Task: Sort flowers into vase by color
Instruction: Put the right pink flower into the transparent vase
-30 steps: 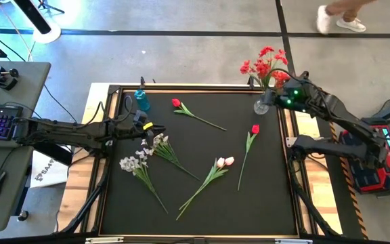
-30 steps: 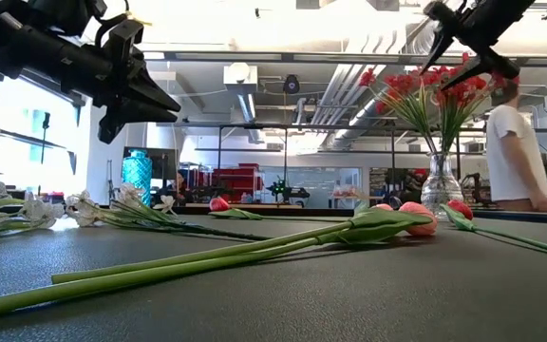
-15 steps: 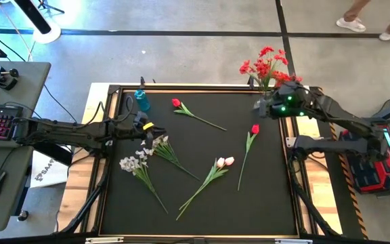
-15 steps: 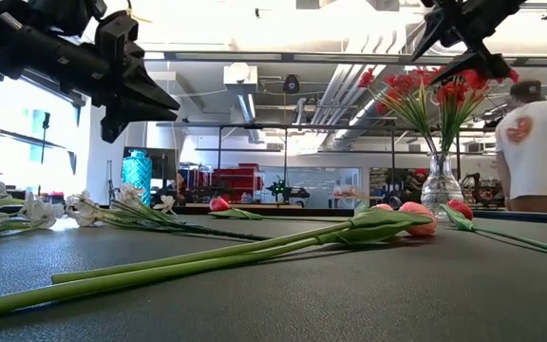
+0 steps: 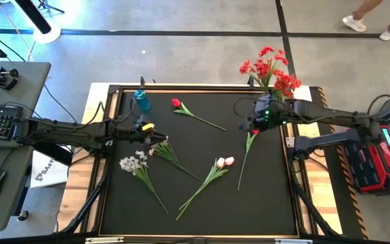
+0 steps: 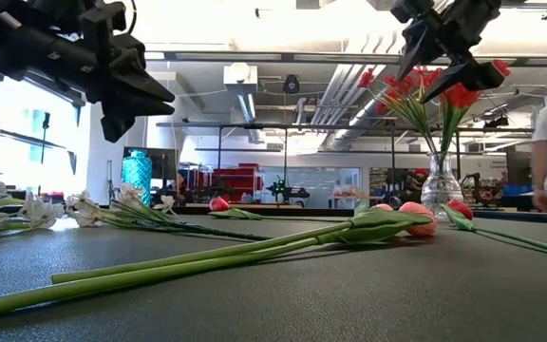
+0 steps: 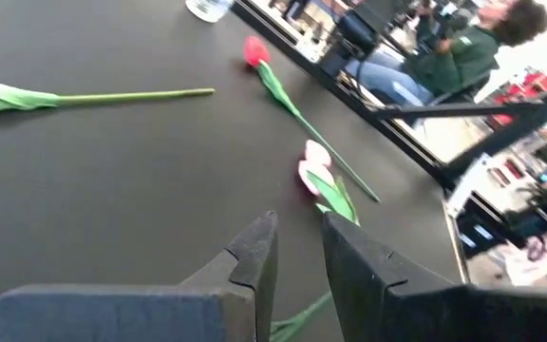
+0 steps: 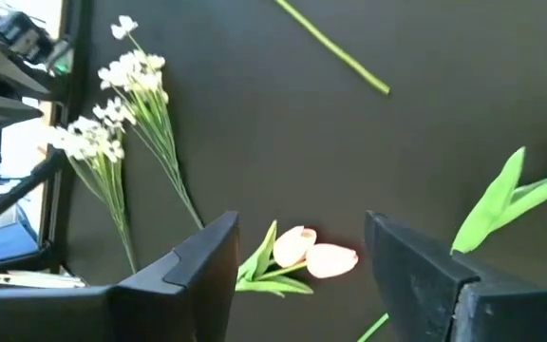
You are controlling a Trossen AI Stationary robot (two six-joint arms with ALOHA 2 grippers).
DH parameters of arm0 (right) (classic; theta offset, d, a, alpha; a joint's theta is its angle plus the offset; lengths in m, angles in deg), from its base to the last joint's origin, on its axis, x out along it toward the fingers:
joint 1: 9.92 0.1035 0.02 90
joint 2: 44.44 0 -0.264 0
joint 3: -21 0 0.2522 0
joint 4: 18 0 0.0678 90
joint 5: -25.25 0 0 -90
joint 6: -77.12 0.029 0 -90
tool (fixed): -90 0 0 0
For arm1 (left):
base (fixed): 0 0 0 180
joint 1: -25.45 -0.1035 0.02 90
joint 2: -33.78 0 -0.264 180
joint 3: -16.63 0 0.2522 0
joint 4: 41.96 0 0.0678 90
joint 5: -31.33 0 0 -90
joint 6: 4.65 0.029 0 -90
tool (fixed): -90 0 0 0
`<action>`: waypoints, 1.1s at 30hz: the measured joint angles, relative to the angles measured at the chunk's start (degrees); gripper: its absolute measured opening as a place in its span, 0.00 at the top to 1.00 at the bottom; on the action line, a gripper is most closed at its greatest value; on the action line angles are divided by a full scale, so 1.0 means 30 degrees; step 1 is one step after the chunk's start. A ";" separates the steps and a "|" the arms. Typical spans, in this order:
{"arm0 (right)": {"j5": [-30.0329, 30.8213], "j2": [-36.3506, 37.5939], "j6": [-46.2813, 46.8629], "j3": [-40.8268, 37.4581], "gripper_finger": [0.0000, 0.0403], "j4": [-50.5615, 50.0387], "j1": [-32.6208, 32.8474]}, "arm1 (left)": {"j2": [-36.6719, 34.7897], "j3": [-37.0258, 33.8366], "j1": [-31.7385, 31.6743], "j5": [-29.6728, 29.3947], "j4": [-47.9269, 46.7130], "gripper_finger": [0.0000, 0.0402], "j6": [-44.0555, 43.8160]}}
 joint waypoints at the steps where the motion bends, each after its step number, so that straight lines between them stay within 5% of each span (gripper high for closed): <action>1: 0.0016 -0.0190 0.0228 0.0000 0.47 0.0113 0.0255 | 0.0000 0.0000 0.0160 0.0025 -0.0005 0.82 0.0000; 14: 0.1067 -0.2647 0.2897 0.0000 0.47 0.0419 0.2813 | 0.0000 0.0000 0.0812 -0.0016 -0.0007 0.82 0.0342; 33: 0.1885 -0.6814 0.4437 0.0000 0.47 -0.3661 0.3074 | 0.0000 0.0000 0.0790 -0.1565 -0.0036 0.82 0.0542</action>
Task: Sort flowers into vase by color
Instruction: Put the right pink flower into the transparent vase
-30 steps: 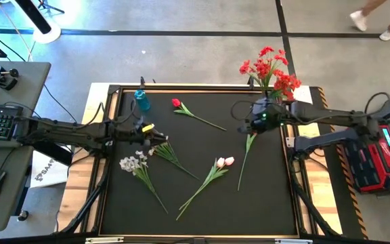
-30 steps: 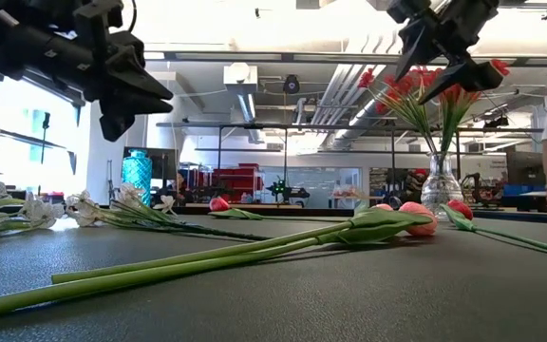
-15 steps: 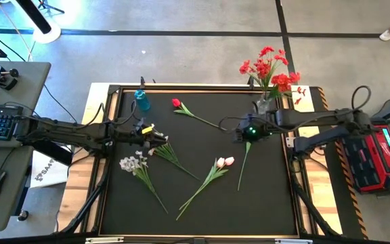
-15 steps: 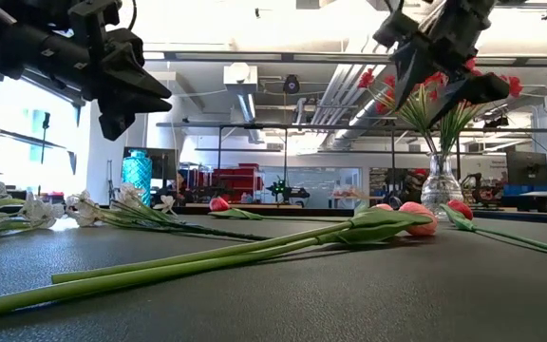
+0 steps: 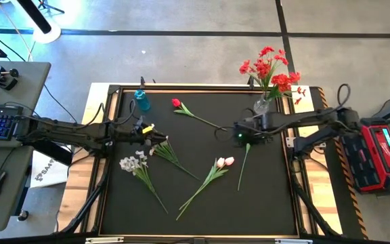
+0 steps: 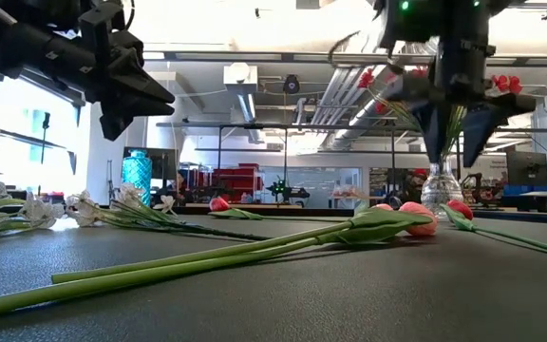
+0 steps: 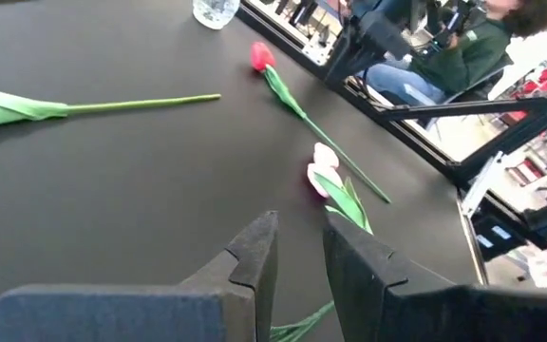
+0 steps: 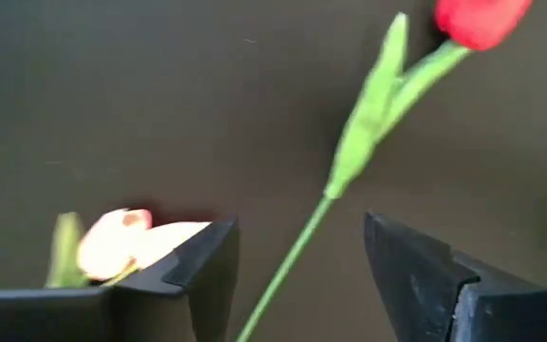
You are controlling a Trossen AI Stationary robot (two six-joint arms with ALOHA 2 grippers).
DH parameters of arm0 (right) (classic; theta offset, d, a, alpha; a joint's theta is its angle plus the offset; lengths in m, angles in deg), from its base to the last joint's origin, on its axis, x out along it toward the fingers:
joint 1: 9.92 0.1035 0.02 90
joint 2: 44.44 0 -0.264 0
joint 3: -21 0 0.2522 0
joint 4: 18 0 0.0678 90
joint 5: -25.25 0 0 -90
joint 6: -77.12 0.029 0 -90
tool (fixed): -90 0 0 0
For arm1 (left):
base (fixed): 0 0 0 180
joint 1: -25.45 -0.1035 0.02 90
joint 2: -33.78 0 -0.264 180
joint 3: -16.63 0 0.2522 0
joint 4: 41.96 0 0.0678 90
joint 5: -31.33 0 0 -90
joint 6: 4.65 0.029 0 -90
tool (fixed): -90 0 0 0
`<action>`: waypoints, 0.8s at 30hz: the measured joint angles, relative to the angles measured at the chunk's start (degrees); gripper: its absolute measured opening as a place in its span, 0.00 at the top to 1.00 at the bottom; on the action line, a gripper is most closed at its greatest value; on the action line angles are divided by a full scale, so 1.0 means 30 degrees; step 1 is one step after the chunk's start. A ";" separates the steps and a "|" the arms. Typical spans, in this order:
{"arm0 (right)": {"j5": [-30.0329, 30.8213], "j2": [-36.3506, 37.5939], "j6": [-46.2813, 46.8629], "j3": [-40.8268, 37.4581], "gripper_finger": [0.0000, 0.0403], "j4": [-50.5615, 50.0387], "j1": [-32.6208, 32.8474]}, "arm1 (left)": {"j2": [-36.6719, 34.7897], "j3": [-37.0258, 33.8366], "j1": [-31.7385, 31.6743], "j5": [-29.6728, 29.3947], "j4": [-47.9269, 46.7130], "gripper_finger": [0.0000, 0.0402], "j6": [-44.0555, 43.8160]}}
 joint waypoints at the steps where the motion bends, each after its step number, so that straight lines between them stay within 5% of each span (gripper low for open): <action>1: 0.0089 -0.0363 0.0001 0.0000 0.47 -0.0076 -0.0001 | 0.0000 0.0000 0.0000 0.0001 -0.0007 0.82 0.0114; 14: 0.0205 -0.4234 -0.0915 0.0000 0.47 -0.0348 -0.0679 | 0.0000 0.0000 0.0007 -0.0064 -0.0151 0.82 -0.0102; 19: -0.0688 -0.3922 -0.2682 0.0000 0.47 0.3712 -0.0671 | 0.0000 0.0000 0.0015 -0.0100 -0.0812 0.82 -0.0618; 24: -0.1349 -0.4047 -0.7722 0.0009 0.47 1.0314 -0.0503 | 0.0000 0.0000 0.0015 -0.0516 -0.1600 0.82 -0.1493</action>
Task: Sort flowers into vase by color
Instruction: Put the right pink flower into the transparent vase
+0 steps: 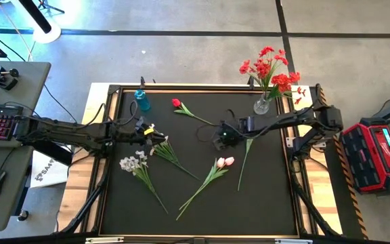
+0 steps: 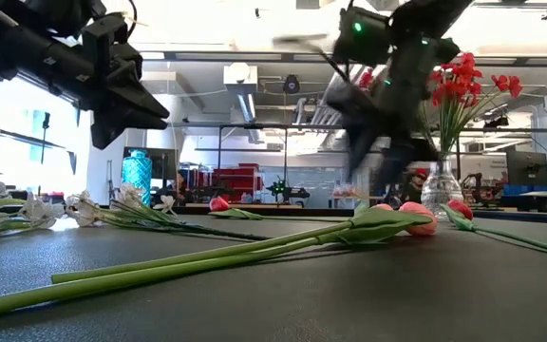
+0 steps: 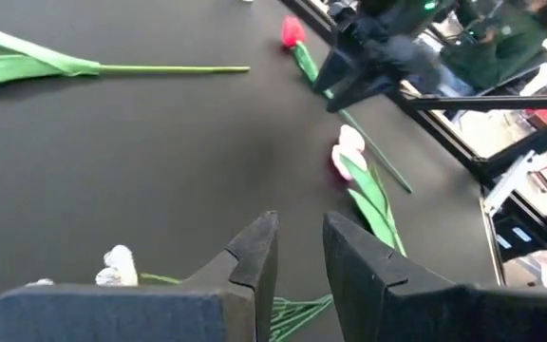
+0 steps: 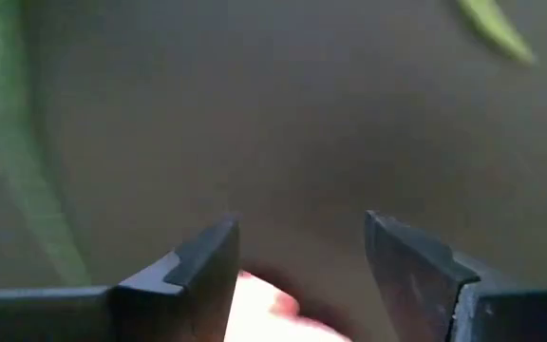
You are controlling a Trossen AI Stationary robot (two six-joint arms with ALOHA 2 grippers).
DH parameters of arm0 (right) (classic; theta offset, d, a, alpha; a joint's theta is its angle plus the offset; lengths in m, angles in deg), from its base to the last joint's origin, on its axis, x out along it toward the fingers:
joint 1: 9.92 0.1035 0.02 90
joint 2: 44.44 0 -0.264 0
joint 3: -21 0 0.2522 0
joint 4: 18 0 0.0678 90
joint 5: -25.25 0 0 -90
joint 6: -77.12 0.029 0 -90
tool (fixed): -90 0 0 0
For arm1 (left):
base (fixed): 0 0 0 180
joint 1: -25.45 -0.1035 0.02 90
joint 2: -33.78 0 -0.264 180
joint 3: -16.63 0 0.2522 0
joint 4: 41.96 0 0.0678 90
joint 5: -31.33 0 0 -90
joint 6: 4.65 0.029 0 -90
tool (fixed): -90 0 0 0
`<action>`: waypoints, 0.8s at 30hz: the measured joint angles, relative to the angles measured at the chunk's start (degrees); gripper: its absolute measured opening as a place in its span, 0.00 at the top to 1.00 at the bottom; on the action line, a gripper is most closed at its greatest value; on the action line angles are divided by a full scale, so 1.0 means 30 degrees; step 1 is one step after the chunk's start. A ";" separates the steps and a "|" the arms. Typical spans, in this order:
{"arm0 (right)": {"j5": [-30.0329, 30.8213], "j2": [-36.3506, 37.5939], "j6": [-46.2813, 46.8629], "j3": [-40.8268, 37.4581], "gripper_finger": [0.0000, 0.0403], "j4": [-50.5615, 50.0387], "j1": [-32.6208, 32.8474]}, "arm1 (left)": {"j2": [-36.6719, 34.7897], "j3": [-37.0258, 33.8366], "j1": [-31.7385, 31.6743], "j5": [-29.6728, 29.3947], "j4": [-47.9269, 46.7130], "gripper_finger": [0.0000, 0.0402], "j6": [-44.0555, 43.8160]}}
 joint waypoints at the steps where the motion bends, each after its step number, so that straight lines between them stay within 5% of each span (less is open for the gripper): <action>1: -0.0219 -0.0070 -0.0269 0.0020 0.47 0.0863 0.0078 | 0.0000 0.0000 0.0000 0.0013 -0.0017 0.82 -0.0003; 12: -0.2609 0.0018 0.9576 -0.0002 0.47 -0.1021 0.1832 | -0.0001 0.0000 0.0036 0.0547 0.0070 0.82 -0.0396; 17: -0.2460 0.0033 1.3263 -0.0009 0.49 -0.0765 0.3867 | -0.0002 0.0000 0.0036 0.1116 -0.0271 0.82 0.0219; 24: -0.0377 -0.0636 1.8224 -0.0009 0.65 -0.0359 0.5974 | -0.0002 0.0000 0.0044 0.1325 -0.1179 0.82 0.1038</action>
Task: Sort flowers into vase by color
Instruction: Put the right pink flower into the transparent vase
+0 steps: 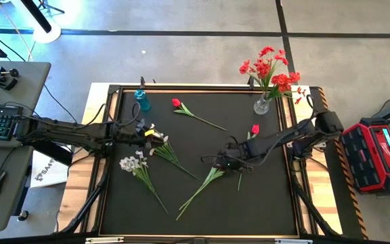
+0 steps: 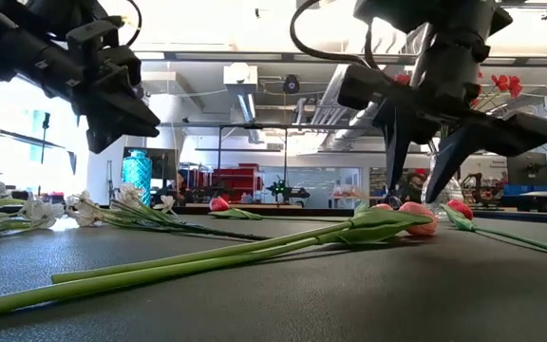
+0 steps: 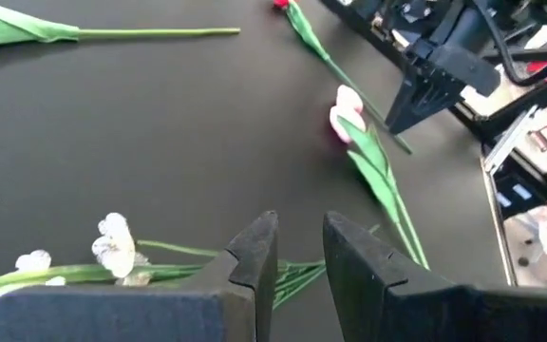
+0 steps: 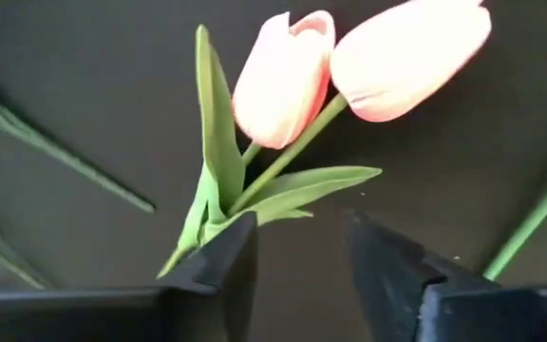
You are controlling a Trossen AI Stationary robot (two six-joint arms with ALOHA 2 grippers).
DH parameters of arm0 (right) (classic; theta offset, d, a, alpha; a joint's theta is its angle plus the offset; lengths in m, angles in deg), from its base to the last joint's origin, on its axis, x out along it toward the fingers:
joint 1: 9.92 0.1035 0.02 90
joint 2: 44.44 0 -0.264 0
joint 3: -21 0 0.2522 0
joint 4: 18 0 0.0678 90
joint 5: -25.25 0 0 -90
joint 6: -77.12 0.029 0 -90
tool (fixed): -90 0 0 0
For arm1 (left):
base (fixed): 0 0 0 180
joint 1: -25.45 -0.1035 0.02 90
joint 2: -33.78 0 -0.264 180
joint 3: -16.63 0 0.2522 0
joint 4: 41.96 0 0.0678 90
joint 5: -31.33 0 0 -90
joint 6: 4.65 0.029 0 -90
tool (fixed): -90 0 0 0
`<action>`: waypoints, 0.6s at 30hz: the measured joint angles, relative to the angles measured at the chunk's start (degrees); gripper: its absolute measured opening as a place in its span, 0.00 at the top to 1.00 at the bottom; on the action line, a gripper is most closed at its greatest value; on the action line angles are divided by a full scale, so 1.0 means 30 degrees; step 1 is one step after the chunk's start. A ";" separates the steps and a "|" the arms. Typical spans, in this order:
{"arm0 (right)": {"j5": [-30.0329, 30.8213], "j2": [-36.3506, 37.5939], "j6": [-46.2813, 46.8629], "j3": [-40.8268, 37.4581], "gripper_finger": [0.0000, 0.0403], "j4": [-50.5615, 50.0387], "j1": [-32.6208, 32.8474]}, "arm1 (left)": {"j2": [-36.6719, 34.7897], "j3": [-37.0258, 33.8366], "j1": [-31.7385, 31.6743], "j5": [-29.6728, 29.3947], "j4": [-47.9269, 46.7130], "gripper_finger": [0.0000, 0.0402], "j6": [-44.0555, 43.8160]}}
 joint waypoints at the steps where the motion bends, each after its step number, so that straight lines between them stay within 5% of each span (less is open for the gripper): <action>1: 0.0352 -0.0094 0.0474 0.0000 0.68 0.0055 0.0127 | 0.0002 0.0000 0.0000 0.0136 -0.0084 0.82 0.0196; 9: 0.2164 -0.0781 0.2238 0.0000 0.73 0.0396 0.0263 | 0.0002 0.0000 0.0007 0.0407 -0.0215 0.82 0.1287; 18: 0.1830 -0.1854 0.2341 0.0000 0.73 0.1270 0.0137 | 0.0002 0.0000 0.0007 0.1247 -0.0215 0.82 0.1327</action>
